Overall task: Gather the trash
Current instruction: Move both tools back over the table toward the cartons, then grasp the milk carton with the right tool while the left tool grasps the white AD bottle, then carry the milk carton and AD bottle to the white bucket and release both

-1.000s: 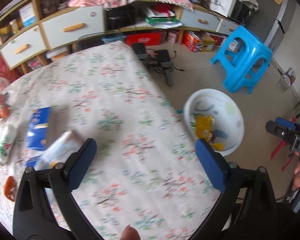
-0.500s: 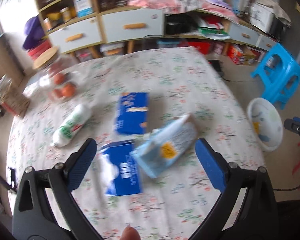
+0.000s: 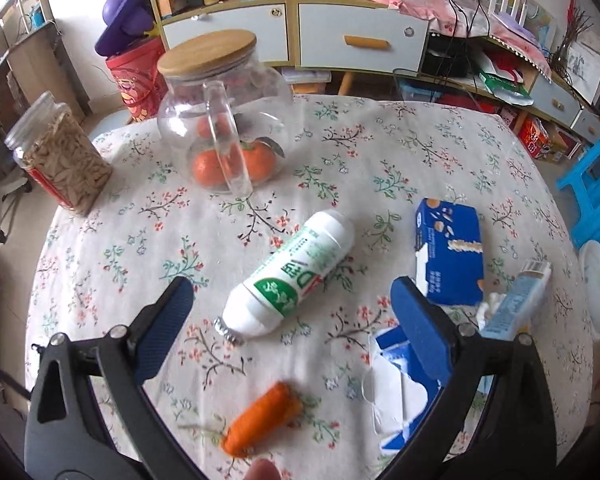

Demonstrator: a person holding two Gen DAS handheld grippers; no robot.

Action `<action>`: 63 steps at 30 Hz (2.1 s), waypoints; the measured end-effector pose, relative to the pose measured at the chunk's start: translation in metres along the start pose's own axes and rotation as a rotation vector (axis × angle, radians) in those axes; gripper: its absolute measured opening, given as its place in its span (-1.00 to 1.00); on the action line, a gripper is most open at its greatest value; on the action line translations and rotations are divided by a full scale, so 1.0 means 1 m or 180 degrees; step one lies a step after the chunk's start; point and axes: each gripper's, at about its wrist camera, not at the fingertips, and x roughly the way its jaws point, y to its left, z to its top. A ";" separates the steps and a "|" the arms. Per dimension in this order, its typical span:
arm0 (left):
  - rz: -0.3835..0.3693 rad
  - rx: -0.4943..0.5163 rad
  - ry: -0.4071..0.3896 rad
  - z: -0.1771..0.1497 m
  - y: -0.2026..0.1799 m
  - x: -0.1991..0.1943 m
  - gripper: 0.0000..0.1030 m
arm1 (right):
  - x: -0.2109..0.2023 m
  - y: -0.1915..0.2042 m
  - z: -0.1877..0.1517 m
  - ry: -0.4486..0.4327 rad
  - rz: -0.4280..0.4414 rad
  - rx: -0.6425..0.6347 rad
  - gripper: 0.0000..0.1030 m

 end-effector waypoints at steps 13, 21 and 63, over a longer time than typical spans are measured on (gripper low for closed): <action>-0.0322 -0.0044 0.0379 -0.003 0.009 0.040 0.32 | 0.054 0.059 0.007 0.0491 0.0606 -0.0021 0.75; -0.0411 -0.0086 0.0580 -0.021 0.012 0.032 -0.16 | 0.078 0.072 0.010 0.0662 0.0879 0.0252 0.75; -0.0775 -0.0258 0.0370 -0.033 -0.020 -0.030 -0.22 | 0.034 -0.001 0.007 0.0420 0.0605 0.0533 -0.09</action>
